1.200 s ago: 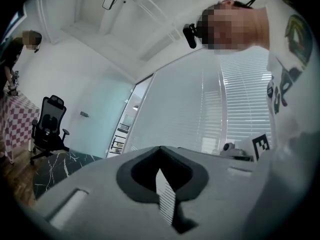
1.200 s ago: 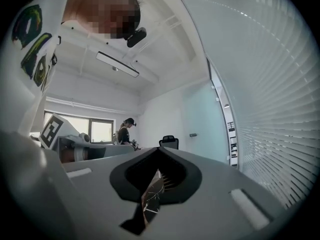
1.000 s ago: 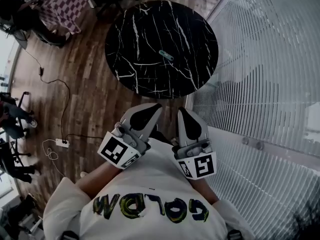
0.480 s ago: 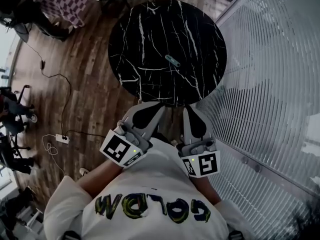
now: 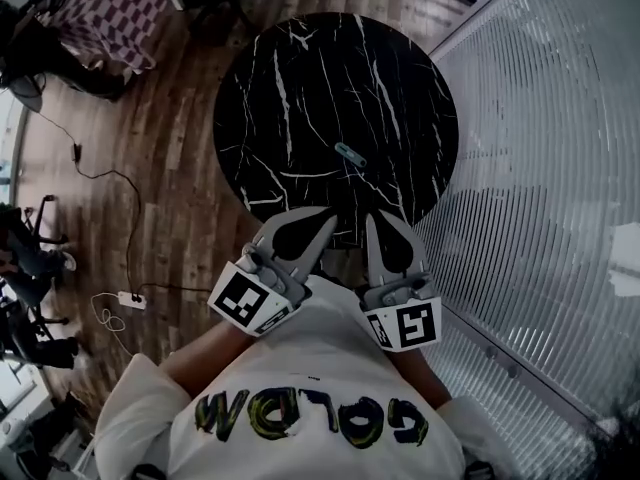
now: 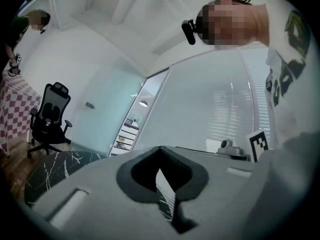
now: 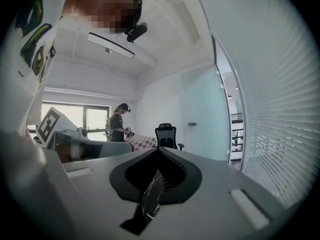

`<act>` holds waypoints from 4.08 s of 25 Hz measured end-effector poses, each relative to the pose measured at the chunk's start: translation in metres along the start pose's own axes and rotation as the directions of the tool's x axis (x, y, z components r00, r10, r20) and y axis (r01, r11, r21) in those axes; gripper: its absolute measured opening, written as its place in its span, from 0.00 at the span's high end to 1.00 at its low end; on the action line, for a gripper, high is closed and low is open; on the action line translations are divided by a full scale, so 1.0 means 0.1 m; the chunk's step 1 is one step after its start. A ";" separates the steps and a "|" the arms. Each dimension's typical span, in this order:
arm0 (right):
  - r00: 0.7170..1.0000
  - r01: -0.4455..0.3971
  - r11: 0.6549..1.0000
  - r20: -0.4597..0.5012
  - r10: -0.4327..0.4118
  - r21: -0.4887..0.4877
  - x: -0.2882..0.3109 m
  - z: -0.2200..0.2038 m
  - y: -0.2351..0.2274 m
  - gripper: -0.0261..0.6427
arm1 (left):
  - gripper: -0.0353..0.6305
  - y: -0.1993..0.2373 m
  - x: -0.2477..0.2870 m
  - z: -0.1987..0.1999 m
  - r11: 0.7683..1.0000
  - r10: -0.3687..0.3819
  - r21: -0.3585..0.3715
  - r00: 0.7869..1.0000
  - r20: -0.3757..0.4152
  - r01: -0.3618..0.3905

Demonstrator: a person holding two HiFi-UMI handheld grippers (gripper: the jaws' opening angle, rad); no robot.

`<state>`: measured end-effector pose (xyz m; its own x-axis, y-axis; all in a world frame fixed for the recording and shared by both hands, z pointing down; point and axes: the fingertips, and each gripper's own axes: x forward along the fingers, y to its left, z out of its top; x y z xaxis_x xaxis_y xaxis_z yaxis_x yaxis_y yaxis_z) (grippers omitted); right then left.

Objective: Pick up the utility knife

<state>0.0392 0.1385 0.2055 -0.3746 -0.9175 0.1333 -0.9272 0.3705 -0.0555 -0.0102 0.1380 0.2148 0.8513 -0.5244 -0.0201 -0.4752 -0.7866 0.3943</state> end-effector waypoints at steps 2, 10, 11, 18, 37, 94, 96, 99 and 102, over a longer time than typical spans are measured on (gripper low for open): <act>1.000 0.019 1.000 -0.015 -0.018 0.001 0.14 0.00 -0.04 0.96 | 0.94 0.12 0.06 0.02 1.000 -0.020 -0.019 1.000 -0.009 0.020; 0.995 0.103 0.994 -0.015 -0.103 0.019 0.40 0.05 -0.25 0.96 | 0.94 0.45 0.38 0.10 0.996 -0.078 -0.045 0.996 -0.033 0.077; 0.994 0.109 0.994 -0.019 -0.108 0.026 0.41 0.03 -0.28 0.96 | 0.94 0.46 0.40 0.11 0.996 -0.083 -0.041 0.996 -0.037 0.081; 0.992 0.118 0.992 -0.046 -0.117 0.034 0.40 -0.08 -0.54 0.96 | 0.94 0.47 0.57 -0.01 0.997 -0.070 -0.040 0.994 -0.083 0.067; 0.925 -0.169 0.979 -0.361 0.117 -0.116 0.84 -1.17 -0.99 0.91 | 0.94 0.99 1.03 -0.78 0.998 0.046 0.046 0.979 -0.198 -0.038; 0.326 -0.496 0.868 -0.933 0.153 -0.031 1.39 -3.97 -1.37 0.77 | 0.94 2.10 1.42 -2.71 0.997 -0.067 0.021 0.939 -0.338 0.079; 0.347 -0.484 0.874 -0.926 0.150 -0.039 1.41 -3.94 -1.36 0.77 | 0.94 2.09 1.39 -2.69 0.997 -0.060 0.025 0.939 -0.339 0.072; 0.383 -0.462 0.885 -0.912 0.147 -0.051 1.40 -3.79 -1.36 0.77 | 0.94 2.01 1.33 -2.61 0.997 -0.054 0.028 0.936 -0.349 0.068; 0.436 -0.434 0.898 -0.889 0.141 -0.070 1.41 -3.56 -1.39 0.77 | 0.94 1.92 1.30 -2.45 0.997 -0.044 0.043 0.938 -0.344 0.062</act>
<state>0.1144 0.0085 0.5841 -0.2956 -0.2194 0.9298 -0.6705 0.7409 -0.0383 0.0631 -0.0013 0.5128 0.8957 -0.3450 0.2804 -0.4304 -0.8309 0.3526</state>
